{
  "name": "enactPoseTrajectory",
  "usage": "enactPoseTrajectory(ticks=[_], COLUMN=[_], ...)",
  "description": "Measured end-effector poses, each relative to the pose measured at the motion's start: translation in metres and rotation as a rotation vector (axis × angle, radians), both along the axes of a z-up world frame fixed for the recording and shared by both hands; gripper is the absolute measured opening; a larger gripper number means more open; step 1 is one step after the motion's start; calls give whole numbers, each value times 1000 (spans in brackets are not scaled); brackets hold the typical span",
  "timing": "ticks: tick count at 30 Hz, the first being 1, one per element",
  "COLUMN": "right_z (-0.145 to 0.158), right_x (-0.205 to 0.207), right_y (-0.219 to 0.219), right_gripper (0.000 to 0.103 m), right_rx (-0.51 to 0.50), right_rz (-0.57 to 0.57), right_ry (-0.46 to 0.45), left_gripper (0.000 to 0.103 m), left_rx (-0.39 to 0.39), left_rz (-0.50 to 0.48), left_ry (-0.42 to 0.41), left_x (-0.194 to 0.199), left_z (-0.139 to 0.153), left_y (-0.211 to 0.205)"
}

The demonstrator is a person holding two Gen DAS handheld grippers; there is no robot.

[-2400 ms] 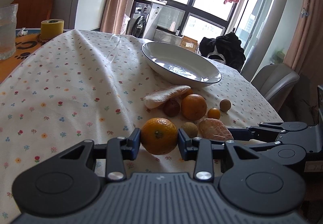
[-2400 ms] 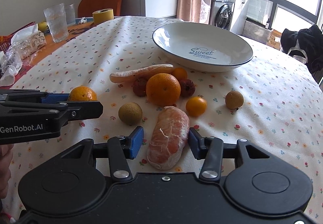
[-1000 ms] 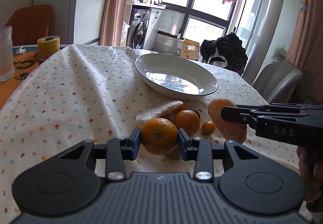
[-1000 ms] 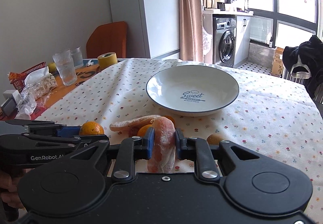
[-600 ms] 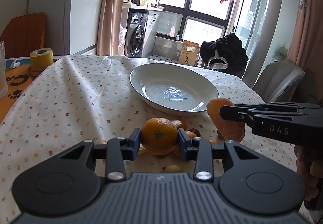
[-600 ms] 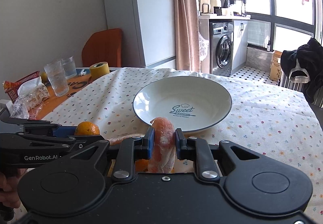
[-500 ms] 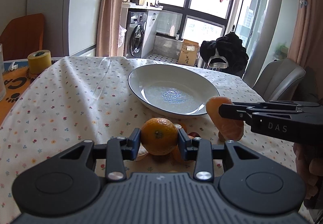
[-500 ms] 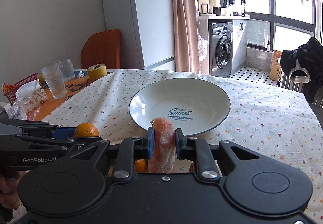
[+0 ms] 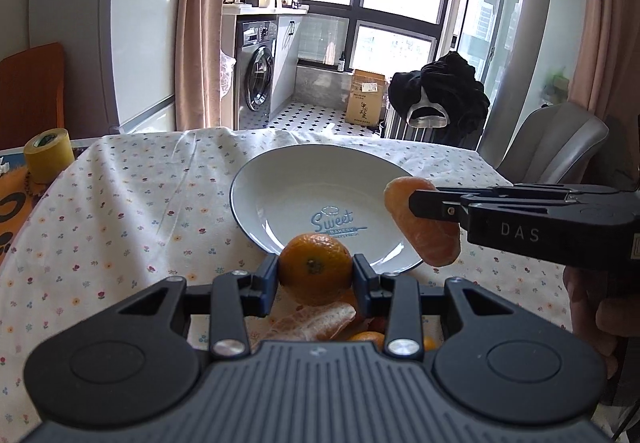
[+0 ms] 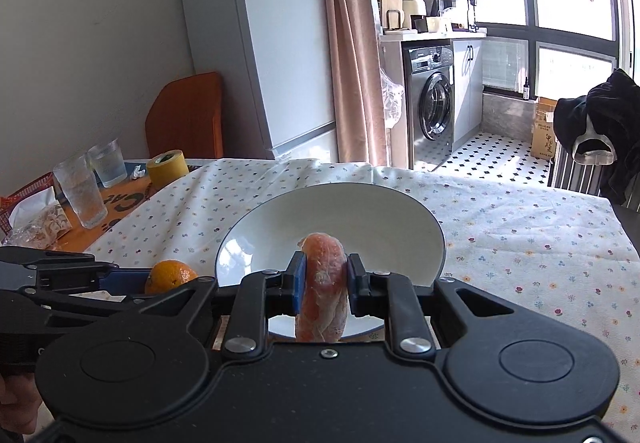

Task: Organize fruits
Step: 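Lift and carry the orange and pomelo segment toward the white bowl with both grippers, then lower both fruits into the white bowl and open both grippers, then withdraw both grippers from the bowl back over the remaining fruit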

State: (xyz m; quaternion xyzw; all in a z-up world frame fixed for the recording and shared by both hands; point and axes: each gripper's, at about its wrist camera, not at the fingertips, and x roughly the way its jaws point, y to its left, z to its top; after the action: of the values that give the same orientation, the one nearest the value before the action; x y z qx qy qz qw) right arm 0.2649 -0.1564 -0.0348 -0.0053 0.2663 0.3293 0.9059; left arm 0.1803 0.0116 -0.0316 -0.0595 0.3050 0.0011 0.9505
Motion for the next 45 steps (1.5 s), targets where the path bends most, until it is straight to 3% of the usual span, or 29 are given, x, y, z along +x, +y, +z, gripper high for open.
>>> enactPoseTrajectory(ticks=[12,19,30,33,38,41,45], right_z=[-24,-26,-16,-15,-5,3,12], right_x=[20,18,18,19,14,3,-11], right_y=[0,-4,-18,-18,-19,-21,-25], right_gripper=[20,27,52,64,73,86,94], right_rx=[62,44,77,78,81,69,59], right_rz=[8,10,-13,-20,-23,-32,-36], right_ry=[41,42,60,64,75,43,19], left_gripper=[37,38,48,56,71,78,82], left_rx=[15,11,34,47,57,54,57], left_rz=[23,59,93,87,101,125,151], left_ry=[30,46,62,55,27,6,-23], left_x=[37,50,36,26,8,-4,-19], left_z=[-5,-13,-8,-4,5,12,20], left_y=[2,0,-2,-4,-5,-2,-3])
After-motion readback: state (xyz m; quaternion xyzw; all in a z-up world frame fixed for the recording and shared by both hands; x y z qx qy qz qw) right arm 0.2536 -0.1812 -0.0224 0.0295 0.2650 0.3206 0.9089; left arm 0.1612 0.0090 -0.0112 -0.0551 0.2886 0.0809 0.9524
